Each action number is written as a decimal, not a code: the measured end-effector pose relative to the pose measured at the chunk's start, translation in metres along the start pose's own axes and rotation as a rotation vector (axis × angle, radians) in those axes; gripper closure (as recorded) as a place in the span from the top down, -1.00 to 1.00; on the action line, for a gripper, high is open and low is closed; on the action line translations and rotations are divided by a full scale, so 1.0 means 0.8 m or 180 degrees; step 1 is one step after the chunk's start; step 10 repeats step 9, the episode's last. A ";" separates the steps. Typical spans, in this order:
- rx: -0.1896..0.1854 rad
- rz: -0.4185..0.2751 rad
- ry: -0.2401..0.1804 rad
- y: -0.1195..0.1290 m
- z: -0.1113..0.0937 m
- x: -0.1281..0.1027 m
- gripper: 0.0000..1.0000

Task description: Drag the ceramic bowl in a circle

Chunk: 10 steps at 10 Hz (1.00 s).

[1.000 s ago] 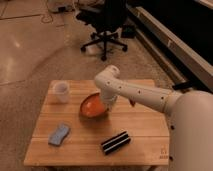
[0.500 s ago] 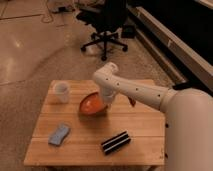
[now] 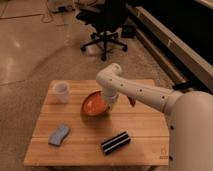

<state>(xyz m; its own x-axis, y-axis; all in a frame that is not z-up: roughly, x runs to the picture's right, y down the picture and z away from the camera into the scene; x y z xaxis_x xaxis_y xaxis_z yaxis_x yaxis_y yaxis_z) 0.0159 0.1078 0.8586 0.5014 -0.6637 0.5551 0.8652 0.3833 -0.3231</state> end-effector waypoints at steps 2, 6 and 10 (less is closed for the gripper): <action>-0.0068 -0.0084 0.0001 0.003 -0.010 0.013 -0.46; -0.0087 -0.0046 -0.0030 -0.003 -0.013 0.010 -0.46; -0.0101 -0.0317 -0.0001 -0.031 0.007 -0.016 -0.46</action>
